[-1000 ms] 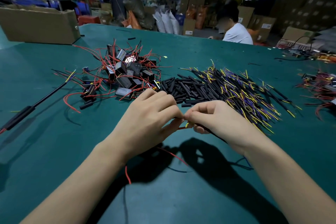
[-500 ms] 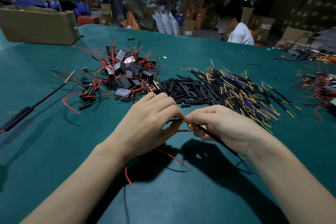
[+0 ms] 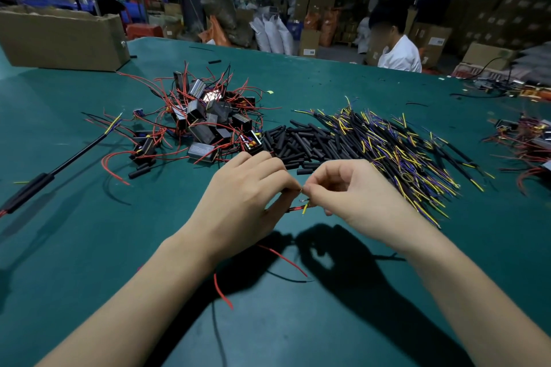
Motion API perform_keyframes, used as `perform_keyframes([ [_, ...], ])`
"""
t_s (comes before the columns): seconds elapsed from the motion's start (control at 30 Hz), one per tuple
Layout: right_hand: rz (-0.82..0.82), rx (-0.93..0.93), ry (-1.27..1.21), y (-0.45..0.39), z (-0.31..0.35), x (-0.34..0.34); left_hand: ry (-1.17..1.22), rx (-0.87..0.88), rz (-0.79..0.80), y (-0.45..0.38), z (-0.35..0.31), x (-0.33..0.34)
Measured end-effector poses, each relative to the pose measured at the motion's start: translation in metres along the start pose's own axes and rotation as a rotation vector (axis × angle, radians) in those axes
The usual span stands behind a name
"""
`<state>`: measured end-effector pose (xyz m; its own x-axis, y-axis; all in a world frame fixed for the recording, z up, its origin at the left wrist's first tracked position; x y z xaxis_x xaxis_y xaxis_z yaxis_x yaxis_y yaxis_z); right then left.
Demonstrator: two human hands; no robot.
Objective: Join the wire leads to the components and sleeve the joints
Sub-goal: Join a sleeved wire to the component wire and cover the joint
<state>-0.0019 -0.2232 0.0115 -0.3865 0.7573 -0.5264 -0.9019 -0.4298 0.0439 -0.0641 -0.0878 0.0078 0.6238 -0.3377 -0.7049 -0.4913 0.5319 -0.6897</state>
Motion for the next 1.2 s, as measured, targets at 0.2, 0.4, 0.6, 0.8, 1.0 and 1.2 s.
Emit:
perform_keyframes([
  [0.2, -0.243, -0.24, 0.442, 0.005, 0.002, 0.006, 0.389, -0.409, -0.011, 0.009, 0.009, 0.013],
  [0.4, -0.529, -0.831, 0.865, 0.02, 0.019, 0.017, 0.789, -0.6, 0.056, 0.01, 0.021, 0.014],
  [0.6, -0.445, -0.709, 0.643, 0.014, 0.017, 0.01, 0.995, -0.703, -0.049, 0.015, 0.028, 0.012],
  [0.8, -0.138, -0.305, 0.28, -0.004, -0.004, -0.005, 0.882, -0.746, -0.135, 0.02, 0.032, 0.016],
  [1.0, -0.042, -0.216, 0.194, -0.007, -0.009, -0.005, 0.778, -0.659, -0.067, 0.017, 0.024, 0.017],
  [1.2, -0.162, -0.243, 0.331, -0.003, -0.007, -0.005, 0.723, -0.634, -0.064, 0.015, 0.021, 0.018],
])
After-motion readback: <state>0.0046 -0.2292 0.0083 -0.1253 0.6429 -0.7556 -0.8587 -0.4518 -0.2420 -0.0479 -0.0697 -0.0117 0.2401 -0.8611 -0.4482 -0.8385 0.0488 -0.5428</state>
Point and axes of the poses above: each hand's wrist, its own y-axis away from the middle knuckle, its own x-axis out of the palm, z = x × y, the point moved 4 cm from there along -y, towards the middle knuckle, and after that the axes turned 14 degrees about x, right-handed, at the moved point
